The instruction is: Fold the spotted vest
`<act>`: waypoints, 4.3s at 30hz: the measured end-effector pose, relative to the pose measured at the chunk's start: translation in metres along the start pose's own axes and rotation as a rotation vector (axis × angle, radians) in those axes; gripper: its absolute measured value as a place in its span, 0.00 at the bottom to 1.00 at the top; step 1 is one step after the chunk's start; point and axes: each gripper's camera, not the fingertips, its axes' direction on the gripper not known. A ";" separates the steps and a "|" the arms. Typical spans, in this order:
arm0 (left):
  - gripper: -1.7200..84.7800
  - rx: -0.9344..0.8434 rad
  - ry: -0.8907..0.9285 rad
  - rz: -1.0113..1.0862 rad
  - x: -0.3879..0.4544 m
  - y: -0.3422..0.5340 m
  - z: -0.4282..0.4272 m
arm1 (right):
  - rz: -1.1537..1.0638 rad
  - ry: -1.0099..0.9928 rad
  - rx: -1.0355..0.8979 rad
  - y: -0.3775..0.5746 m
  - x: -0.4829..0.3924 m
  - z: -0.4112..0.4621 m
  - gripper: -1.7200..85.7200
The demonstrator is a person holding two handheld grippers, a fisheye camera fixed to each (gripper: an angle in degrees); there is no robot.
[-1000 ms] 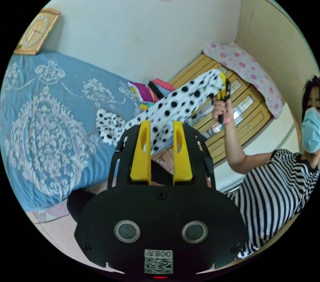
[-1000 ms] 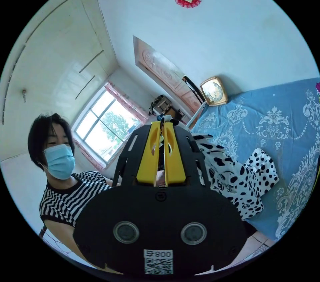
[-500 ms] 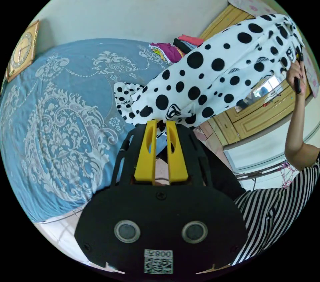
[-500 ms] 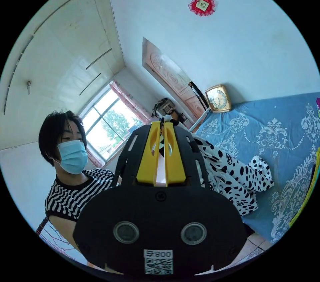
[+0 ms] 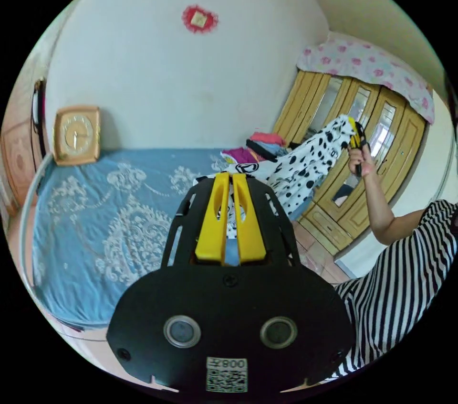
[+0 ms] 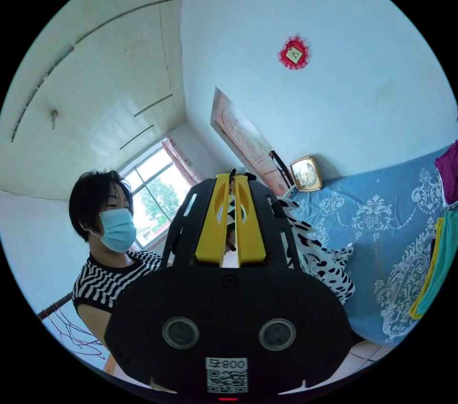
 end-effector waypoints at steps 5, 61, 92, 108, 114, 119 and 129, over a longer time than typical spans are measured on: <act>0.03 0.175 -0.101 0.159 0.042 -0.037 -0.112 | -0.080 -0.023 0.028 -0.001 -0.030 -0.023 0.04; 0.13 -0.456 -0.031 -0.846 -0.644 0.208 -0.111 | 0.810 0.316 -0.431 0.042 0.715 0.049 0.08; 0.06 -0.322 0.323 -1.108 -0.752 0.341 -0.164 | 0.923 0.427 -0.625 0.172 0.677 0.019 0.03; 0.04 -0.223 0.371 -1.019 -0.710 0.307 -0.210 | 0.938 0.335 -0.485 0.163 0.631 -0.035 0.02; 0.04 -0.147 0.399 -1.029 -0.719 0.258 -0.191 | 0.800 0.290 -0.480 0.083 0.639 -0.006 0.02; 0.04 -0.036 0.368 -0.759 -0.734 0.094 -0.183 | 0.456 0.285 -0.426 -0.091 0.599 0.032 0.02; 0.04 0.072 0.232 -0.184 -0.617 -0.135 -0.246 | -0.007 0.418 -0.351 -0.235 0.424 0.026 0.02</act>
